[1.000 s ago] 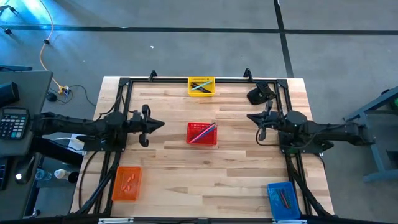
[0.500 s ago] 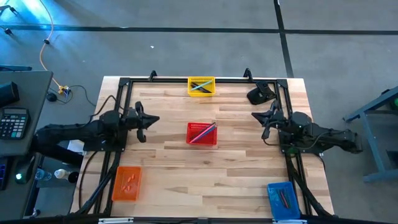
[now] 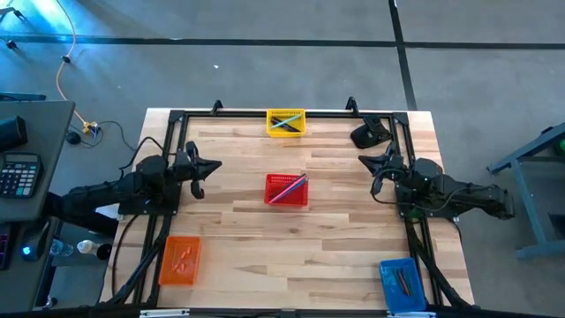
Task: Sort crayons/erasers/pens/pencils in bins
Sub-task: Return to Home Position
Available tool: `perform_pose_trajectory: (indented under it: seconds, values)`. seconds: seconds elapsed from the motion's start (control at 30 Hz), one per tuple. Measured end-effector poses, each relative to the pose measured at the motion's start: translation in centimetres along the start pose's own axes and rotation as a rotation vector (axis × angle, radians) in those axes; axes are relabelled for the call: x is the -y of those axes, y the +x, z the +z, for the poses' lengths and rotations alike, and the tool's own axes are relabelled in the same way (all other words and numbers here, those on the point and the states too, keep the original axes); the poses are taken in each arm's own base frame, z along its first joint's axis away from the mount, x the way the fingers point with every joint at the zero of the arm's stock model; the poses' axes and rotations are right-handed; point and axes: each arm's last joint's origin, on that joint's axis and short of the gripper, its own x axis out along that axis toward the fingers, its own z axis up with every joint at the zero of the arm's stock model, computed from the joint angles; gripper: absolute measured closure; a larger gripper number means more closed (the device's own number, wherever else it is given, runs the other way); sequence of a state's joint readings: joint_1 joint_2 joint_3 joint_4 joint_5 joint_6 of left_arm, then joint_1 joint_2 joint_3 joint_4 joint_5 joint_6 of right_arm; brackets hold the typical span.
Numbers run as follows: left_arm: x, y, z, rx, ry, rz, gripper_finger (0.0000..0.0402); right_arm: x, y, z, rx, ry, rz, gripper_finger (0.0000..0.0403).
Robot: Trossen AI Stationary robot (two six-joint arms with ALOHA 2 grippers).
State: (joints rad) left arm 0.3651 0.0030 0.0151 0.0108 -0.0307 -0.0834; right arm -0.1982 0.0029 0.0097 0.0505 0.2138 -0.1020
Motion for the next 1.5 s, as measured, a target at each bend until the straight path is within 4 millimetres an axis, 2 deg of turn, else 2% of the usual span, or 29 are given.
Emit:
perform_pose_trajectory:
  seconds: [0.43,0.63,1.5]
  values:
    - [-1.2,0.0,0.0,0.004,-0.016,0.130,0.0401,0.0,0.0,0.0,-0.004,-0.010,-0.014,0.0401]
    - [-1.3,0.0,0.1,0.003,0.035,0.145,0.0401,0.0,0.0,0.0,-0.004,-0.010,-0.014,0.0401]
    - [-1.3,0.0,0.0,0.003,0.037,0.147,0.0401,0.0,0.0,0.0,-0.005,-0.011,-0.014,0.0401]
